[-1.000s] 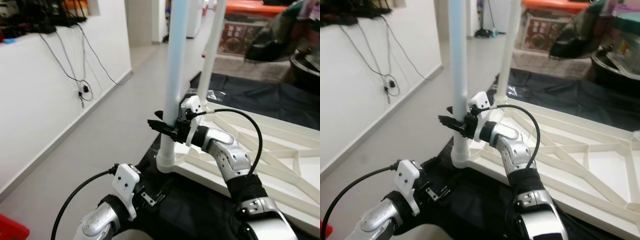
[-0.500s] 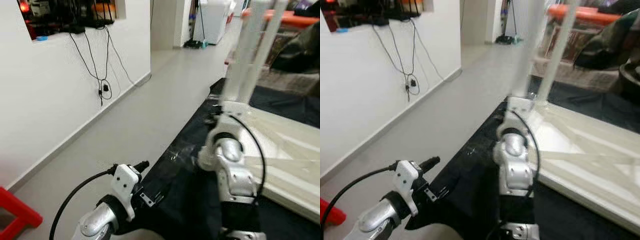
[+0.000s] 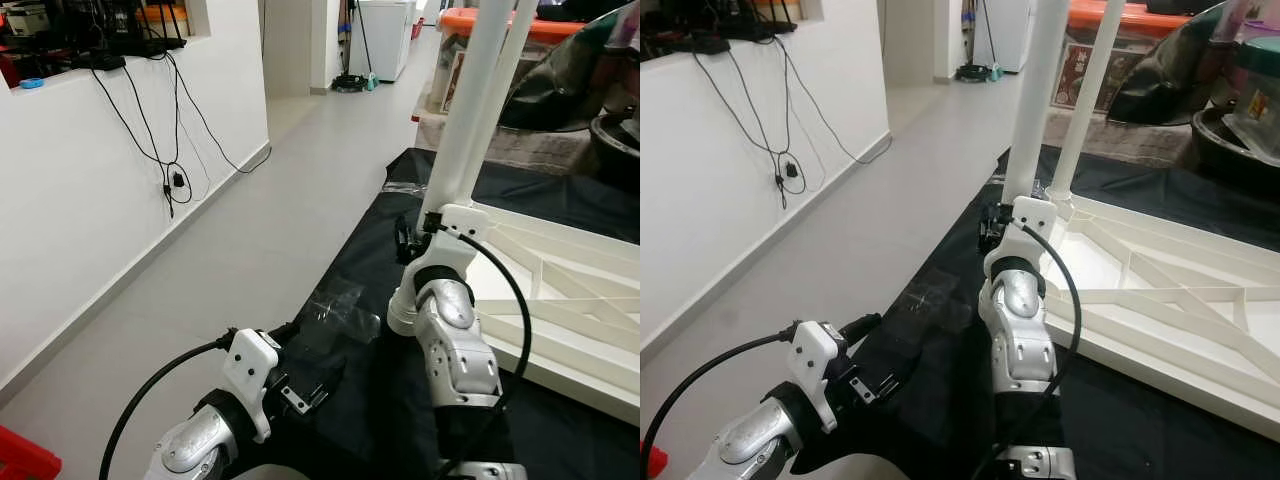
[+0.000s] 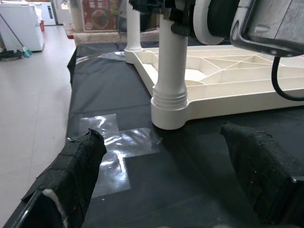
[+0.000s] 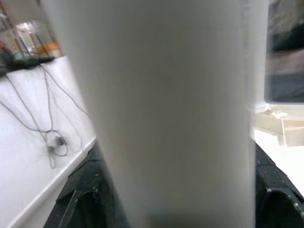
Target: Building children table
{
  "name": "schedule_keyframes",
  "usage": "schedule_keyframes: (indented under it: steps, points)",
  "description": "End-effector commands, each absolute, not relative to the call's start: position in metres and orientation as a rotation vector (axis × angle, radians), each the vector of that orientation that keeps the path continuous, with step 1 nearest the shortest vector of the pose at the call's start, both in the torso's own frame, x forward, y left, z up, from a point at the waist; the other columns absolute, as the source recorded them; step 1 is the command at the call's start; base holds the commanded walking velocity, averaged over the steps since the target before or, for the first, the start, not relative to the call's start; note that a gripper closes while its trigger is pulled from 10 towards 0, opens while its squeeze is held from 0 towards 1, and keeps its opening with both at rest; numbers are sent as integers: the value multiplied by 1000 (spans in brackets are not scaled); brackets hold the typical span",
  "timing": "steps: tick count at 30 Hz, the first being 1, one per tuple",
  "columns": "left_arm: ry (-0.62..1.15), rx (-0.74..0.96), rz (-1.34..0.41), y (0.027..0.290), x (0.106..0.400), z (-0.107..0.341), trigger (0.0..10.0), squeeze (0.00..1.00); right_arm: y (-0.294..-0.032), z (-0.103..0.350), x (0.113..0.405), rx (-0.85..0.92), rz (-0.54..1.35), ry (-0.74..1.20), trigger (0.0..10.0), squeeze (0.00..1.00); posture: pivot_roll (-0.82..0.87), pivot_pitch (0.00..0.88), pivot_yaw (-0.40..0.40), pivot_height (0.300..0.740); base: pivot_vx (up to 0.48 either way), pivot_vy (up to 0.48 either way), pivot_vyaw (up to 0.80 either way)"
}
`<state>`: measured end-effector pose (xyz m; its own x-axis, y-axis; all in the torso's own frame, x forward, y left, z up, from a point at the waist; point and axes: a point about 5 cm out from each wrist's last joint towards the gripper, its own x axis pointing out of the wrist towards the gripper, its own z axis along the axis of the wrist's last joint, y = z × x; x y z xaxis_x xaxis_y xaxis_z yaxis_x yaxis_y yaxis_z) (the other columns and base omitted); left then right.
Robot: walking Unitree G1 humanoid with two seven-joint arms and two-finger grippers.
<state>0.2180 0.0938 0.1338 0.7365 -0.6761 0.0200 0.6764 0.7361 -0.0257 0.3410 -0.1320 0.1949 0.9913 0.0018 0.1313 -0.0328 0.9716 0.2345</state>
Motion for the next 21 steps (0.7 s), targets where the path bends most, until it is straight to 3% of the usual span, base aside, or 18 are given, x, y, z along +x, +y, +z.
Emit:
schedule_keyframes:
  steps: [1,2,5,7,9,11,12,21]
  points:
    - [-2,-21,-745,93,219,132,10000,0,-114,190,343,321,349,-87,10000,0,125,30,-6,740,0,0,0]
    - [-2,-21,-745,93,219,132,10000,0,-114,190,343,321,349,-87,10000,0,125,30,-6,740,0,0,0]
    - [-3,-21,-746,93,220,131,10000,0,-123,192,337,264,754,-31,10000,0,125,29,-8,740,0,0,0]
    - [-3,-21,-746,93,220,131,10000,0,-123,192,337,264,754,-31,10000,0,125,29,-8,740,0,0,0]
    - [-5,-20,-745,92,220,132,10000,0,-132,196,333,227,994,-2,10000,0,131,28,-14,740,0,0,0]
    - [-5,-20,-745,92,220,132,10000,0,-132,196,333,227,994,-2,10000,0,131,28,-14,740,0,0,0]
    - [-7,-19,-741,93,220,132,10000,0,-135,198,329,173,1176,32,10000,0,142,30,-18,740,0,0,0]
    - [-7,-18,-733,94,219,133,10000,0,-127,196,328,102,1391,66,10000,0,153,36,-19,740,0,0,0]
